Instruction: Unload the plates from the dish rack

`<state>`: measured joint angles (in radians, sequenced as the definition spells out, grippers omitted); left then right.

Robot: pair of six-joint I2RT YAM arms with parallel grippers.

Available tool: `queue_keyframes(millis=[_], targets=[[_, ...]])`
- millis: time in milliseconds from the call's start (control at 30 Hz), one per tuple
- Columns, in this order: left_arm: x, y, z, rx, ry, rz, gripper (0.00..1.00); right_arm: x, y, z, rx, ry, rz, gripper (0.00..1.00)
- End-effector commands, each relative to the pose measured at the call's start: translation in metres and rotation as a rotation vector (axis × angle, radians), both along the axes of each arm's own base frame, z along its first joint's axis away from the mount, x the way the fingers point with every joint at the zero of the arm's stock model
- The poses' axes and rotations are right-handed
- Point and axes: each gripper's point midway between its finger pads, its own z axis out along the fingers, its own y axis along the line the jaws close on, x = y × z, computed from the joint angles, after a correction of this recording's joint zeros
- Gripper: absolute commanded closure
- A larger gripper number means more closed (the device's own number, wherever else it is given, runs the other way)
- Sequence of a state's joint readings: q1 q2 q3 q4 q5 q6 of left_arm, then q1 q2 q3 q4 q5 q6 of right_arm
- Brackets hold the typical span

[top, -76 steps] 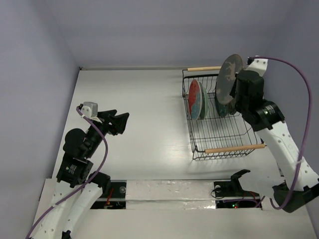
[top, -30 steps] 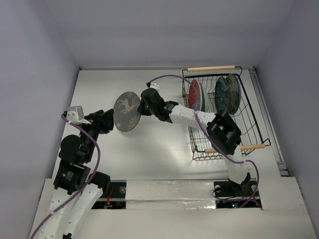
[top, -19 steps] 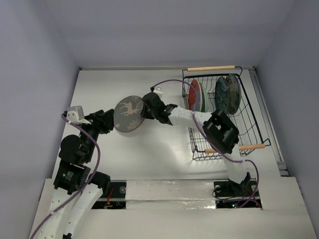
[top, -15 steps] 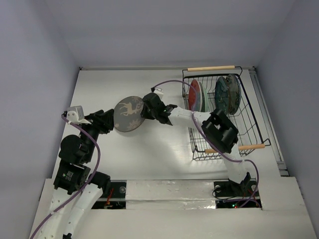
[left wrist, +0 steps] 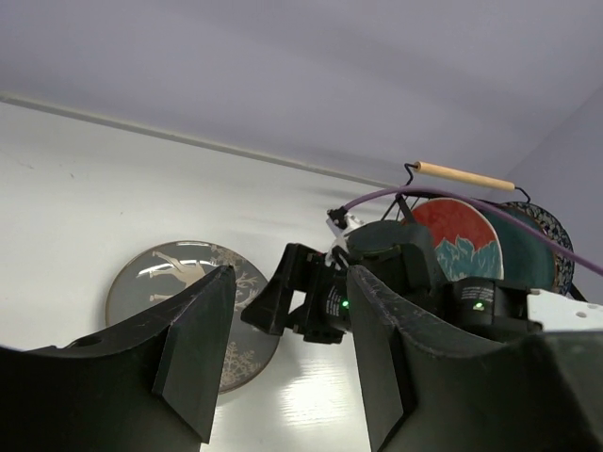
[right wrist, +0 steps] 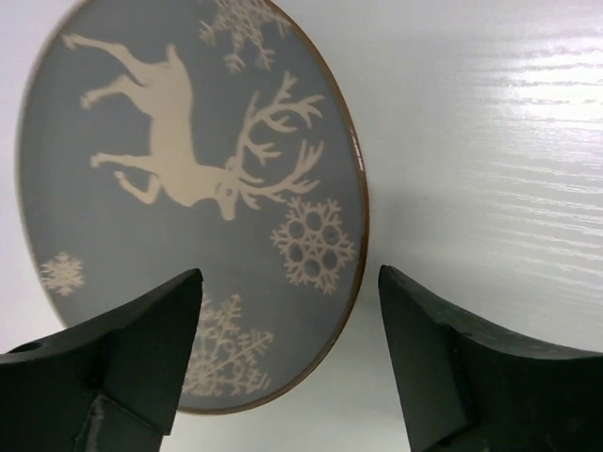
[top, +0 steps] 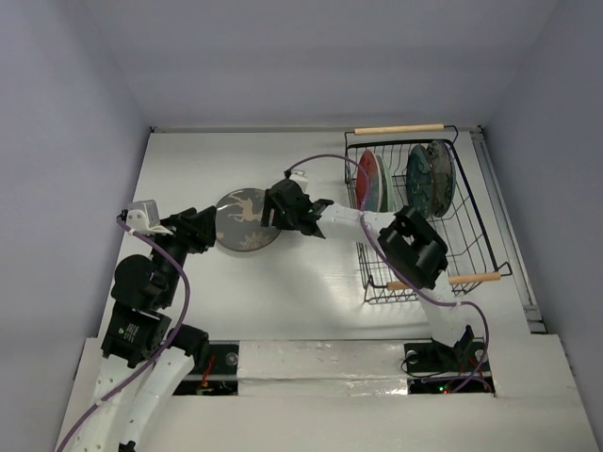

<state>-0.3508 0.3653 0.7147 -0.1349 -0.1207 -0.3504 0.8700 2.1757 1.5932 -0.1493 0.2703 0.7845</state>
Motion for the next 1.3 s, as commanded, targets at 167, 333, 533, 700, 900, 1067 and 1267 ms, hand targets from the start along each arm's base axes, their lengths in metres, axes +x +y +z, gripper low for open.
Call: queue_keyframes(millis=[167, 333, 533, 700, 900, 1067, 1267], targets=[[0.0, -0.001, 0.012, -0.015, -0.041, -0.006, 0.52, 0.001, -0.033, 0.153, 0.011, -0.268, 0.014, 0.2], [0.0, -0.002, 0.012, -0.013, -0.043, -0.011, 0.52, -0.015, -0.107, 0.247, -0.086, -0.433, -0.076, 1.0], [-0.002, -0.002, 0.013, -0.01, -0.048, -0.016, 0.52, -0.022, -0.204, 0.272, -0.184, -0.443, -0.162, 1.0], [-0.002, -0.005, 0.014, -0.004, -0.056, -0.034, 0.62, -0.027, -0.251, 0.241, -0.271, -0.365, -0.169, 0.69], [0.0, 0.0, 0.012, -0.007, -0.041, 0.001, 0.81, -0.017, -0.273, 0.218, -0.381, -0.298, -0.181, 0.51], [0.0, 0.0, 0.012, -0.008, -0.039, -0.001, 0.78, -0.003, -0.273, 0.212, -0.431, -0.27, -0.184, 0.53], [-0.001, -0.002, 0.013, -0.005, -0.043, -0.014, 0.64, 0.01, -0.281, 0.194, -0.499, -0.225, -0.21, 0.55]])
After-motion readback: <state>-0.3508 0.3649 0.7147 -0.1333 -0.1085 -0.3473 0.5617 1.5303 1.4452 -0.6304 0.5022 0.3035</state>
